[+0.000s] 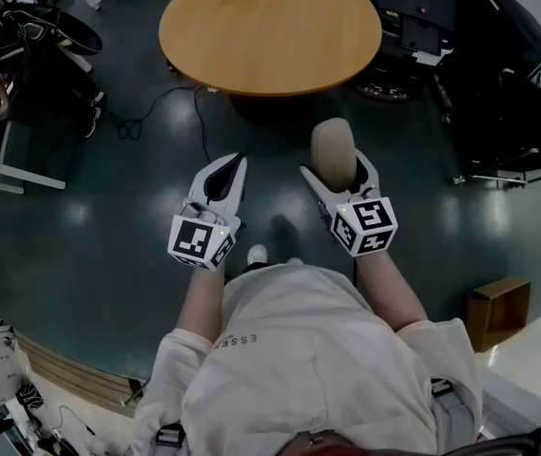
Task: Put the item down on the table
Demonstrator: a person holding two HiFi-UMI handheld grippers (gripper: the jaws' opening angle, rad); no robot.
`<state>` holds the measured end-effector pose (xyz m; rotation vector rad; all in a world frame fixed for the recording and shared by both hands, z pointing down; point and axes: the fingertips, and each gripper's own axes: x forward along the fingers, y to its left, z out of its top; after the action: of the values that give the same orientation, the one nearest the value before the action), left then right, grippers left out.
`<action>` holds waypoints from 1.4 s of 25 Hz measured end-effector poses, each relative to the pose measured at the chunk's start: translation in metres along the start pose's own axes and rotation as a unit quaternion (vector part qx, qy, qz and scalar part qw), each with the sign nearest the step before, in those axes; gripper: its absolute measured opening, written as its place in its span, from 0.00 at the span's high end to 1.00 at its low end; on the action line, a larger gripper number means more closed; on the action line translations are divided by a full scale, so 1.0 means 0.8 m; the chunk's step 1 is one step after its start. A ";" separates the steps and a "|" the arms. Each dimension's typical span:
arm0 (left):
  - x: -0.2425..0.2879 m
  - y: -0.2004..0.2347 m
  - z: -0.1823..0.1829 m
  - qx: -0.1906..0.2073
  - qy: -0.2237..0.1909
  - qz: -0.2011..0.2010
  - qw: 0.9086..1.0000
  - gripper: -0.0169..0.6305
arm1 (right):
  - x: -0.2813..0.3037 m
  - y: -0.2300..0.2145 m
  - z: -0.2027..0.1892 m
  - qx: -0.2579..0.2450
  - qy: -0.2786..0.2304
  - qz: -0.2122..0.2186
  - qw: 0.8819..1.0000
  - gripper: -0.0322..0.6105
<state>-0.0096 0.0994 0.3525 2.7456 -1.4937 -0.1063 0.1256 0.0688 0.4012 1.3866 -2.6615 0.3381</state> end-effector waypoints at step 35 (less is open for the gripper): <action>0.109 0.255 -0.044 -0.033 0.020 0.023 0.999 0.96 | 0.267 -0.038 0.038 0.004 0.010 -0.005 1.000 0.32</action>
<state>-0.1312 -0.0850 0.3918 2.6445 -1.5149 -0.0971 0.0280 -0.1246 0.4208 1.3916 -2.6391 0.3585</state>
